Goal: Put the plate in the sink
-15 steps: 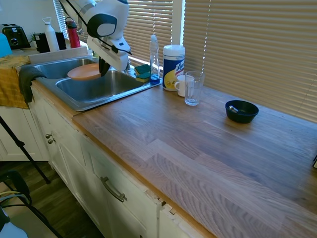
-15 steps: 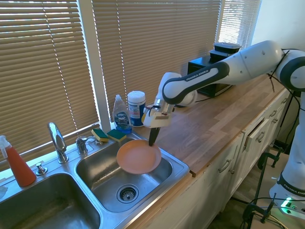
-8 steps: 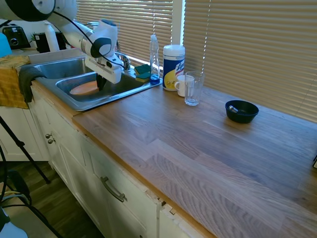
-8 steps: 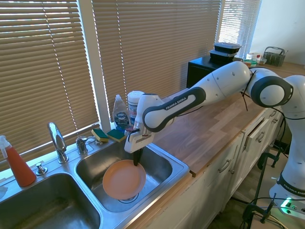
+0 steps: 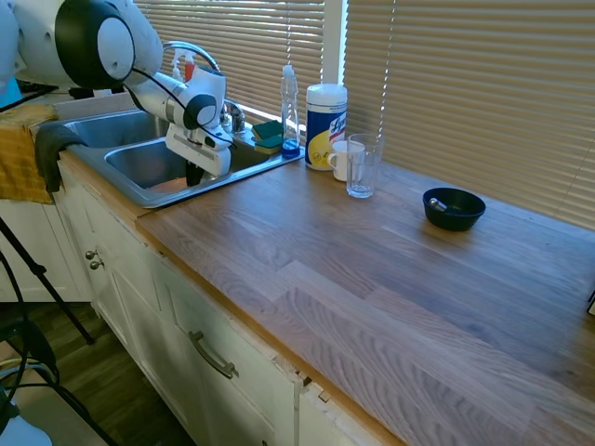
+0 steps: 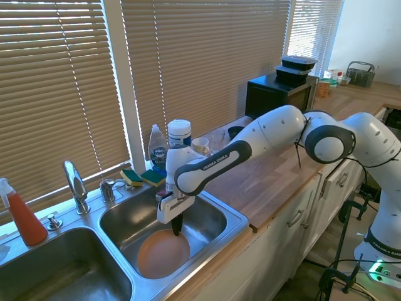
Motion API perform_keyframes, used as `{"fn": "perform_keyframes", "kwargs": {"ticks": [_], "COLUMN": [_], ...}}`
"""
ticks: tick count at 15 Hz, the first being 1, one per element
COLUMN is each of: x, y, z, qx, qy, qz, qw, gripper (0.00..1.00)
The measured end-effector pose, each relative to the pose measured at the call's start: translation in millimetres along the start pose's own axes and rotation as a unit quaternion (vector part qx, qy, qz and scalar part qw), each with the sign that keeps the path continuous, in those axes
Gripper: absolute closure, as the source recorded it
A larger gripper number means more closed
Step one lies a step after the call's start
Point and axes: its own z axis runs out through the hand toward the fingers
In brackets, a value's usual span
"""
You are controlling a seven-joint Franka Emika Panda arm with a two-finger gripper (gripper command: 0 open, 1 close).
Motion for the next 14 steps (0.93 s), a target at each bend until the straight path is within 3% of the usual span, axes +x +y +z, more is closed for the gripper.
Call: {"fn": "perform_keyframes", "kwargs": {"ticks": [9, 14], "x": [-1, -12], "y": [-6, -4], "z": [-7, -63], "qx": [-0.003, 0.014], "qy": [-0.004, 0.012], "qz": [-0.002, -0.004], "qw": [1.0000, 0.9998], "gripper": [0.00, 0.00]}}
